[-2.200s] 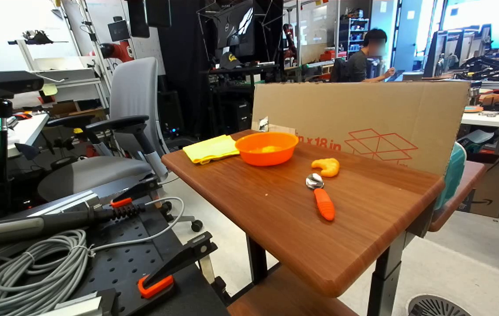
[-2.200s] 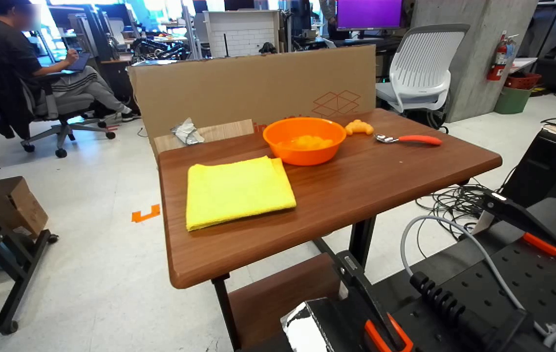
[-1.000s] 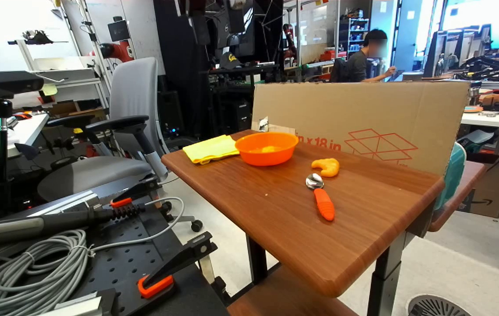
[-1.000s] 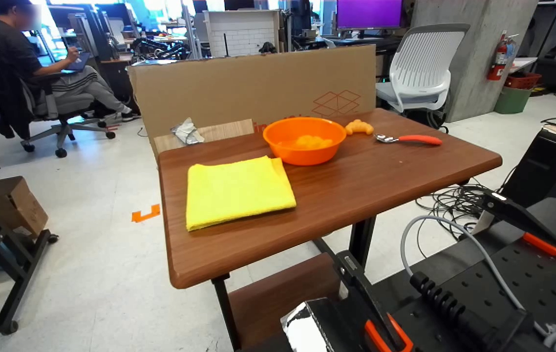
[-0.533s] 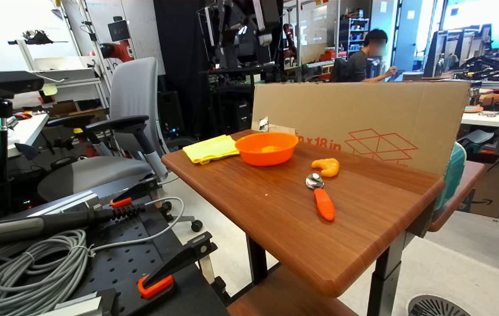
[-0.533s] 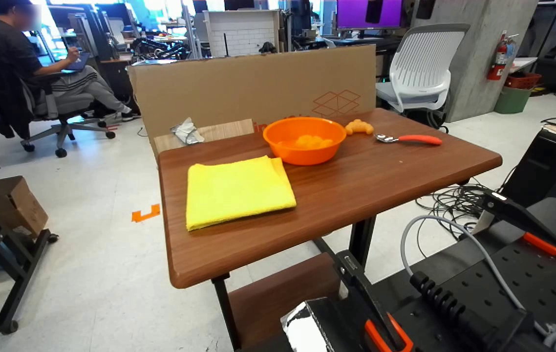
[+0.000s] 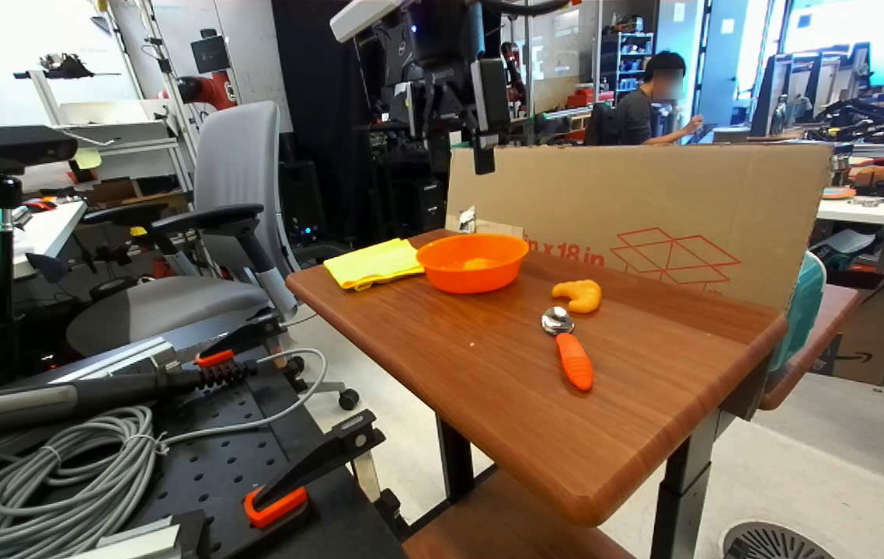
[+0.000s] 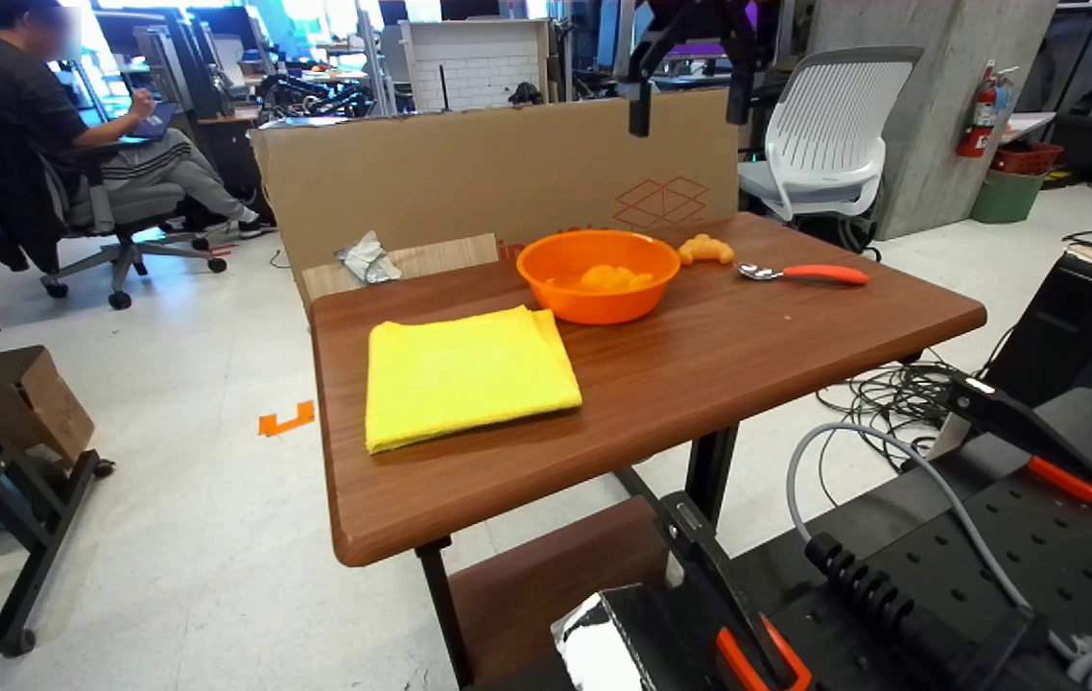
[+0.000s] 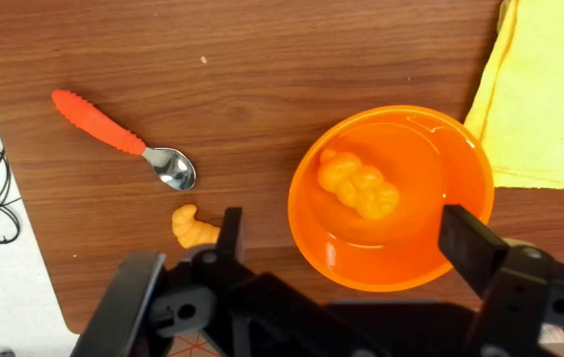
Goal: Remove the plastic bread from the bowl then place the bowl on the yellow towel and move the spoon backwards.
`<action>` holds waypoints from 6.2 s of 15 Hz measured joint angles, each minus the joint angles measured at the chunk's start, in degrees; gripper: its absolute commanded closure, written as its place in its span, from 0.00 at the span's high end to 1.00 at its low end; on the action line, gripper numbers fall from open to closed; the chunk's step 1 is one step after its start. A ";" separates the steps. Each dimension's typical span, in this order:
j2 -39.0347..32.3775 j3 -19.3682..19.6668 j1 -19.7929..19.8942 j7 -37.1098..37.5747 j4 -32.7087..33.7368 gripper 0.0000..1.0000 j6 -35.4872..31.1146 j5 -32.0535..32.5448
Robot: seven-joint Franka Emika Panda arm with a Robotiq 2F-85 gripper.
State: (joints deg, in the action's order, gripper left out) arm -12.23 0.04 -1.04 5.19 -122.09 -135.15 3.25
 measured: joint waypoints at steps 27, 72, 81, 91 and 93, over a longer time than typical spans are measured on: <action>-23.97 1.30 -7.03 6.51 17.13 0.93 0.06 8.96; -11.81 2.87 4.71 -4.56 4.07 0.16 -5.02 5.33; -13.91 3.34 5.12 -4.90 -1.80 0.16 -10.68 5.33; -15.53 4.03 5.10 -4.90 -1.95 0.95 -11.15 5.34; -15.54 4.03 5.10 -4.90 -1.96 1.00 -11.15 5.34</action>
State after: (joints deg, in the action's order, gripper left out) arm -27.77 4.07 4.06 0.29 -124.05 -146.31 8.59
